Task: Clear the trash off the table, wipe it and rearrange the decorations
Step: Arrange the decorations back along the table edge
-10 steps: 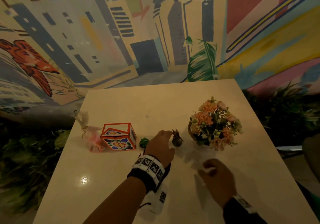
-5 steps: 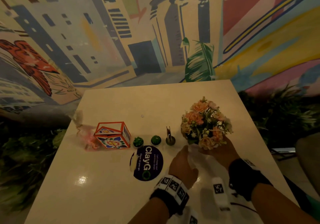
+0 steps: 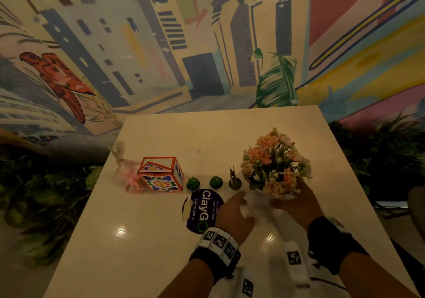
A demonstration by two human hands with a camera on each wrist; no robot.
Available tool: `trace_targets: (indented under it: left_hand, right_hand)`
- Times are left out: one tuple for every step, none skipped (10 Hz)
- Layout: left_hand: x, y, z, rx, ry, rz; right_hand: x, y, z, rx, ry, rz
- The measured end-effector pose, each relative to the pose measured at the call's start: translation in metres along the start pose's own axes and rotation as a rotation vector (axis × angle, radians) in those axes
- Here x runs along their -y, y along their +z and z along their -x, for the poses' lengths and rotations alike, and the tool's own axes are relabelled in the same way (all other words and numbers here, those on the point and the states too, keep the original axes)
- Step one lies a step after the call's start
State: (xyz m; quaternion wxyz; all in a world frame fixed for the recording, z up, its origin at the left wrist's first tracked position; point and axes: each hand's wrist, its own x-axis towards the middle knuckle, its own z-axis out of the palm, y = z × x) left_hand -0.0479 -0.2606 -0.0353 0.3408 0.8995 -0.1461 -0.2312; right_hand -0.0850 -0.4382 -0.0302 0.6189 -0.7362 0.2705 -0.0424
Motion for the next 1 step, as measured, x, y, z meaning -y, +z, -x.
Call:
trace_targets:
  left_hand:
    - [0.0267,-0.0186,0.0209,-0.084,-0.054,0.042]
  right_hand:
    - [-0.0144,-0.0201,0.019,-0.048,0.054,0.081]
